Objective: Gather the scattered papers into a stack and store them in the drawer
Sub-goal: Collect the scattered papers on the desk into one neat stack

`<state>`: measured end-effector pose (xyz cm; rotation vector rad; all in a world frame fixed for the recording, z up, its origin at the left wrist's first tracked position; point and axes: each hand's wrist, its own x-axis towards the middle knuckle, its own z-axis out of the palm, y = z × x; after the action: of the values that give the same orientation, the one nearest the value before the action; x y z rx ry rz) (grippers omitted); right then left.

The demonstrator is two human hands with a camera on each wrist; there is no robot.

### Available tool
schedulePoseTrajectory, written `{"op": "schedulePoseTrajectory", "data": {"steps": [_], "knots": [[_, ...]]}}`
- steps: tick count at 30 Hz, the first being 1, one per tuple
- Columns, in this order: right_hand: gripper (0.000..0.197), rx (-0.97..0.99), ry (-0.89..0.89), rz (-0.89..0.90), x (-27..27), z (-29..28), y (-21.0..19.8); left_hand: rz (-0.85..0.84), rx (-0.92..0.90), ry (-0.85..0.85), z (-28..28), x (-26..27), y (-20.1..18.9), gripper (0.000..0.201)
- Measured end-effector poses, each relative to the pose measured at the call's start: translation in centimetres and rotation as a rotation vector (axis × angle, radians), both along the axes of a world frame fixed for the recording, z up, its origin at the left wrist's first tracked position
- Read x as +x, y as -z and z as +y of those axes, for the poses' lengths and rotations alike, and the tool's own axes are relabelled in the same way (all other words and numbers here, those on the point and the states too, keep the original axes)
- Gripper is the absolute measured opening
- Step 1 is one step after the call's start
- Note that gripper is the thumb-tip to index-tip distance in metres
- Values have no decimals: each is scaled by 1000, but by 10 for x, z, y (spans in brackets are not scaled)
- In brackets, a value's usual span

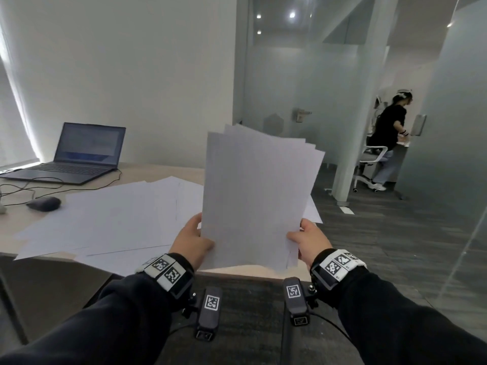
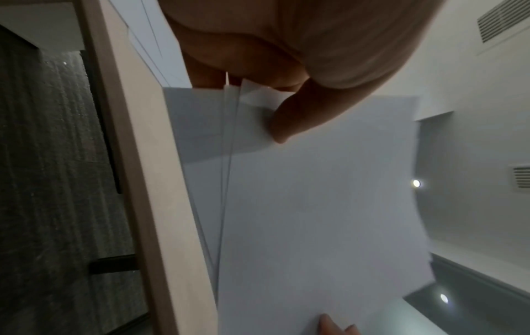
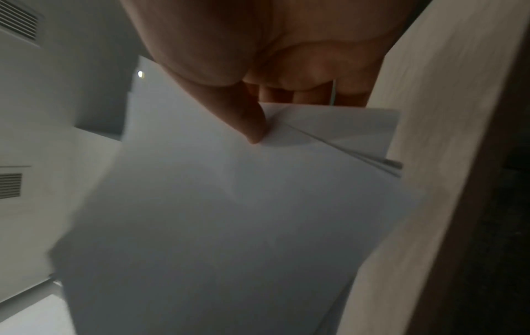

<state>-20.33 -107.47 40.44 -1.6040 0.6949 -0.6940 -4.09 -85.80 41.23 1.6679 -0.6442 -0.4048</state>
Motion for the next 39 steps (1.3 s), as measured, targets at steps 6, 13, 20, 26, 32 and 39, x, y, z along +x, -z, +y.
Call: {"op": "schedulePoseTrajectory", "data": {"steps": [6, 13, 20, 26, 32, 39], "knots": [[33, -55, 58, -116, 5, 4, -9, -6, 11, -26, -16, 0, -9, 39], [31, -92, 94, -60, 2, -1, -6, 76, -25, 67, -42, 11, 2, 36], [20, -6, 88, 70, 2, 0, 26, 156, 5, 128, -50, 7, 30, 29], [21, 6, 54, 102, -9, -9, 28, 188, -17, 186, -62, 10, 26, 28], [19, 57, 269, 41, -39, -52, 22, 245, -36, 270, -88, -2, 15, 13], [33, 5, 730, 91, -91, -155, 8, 256, -10, 188, -149, 13, 6, 18]]}}
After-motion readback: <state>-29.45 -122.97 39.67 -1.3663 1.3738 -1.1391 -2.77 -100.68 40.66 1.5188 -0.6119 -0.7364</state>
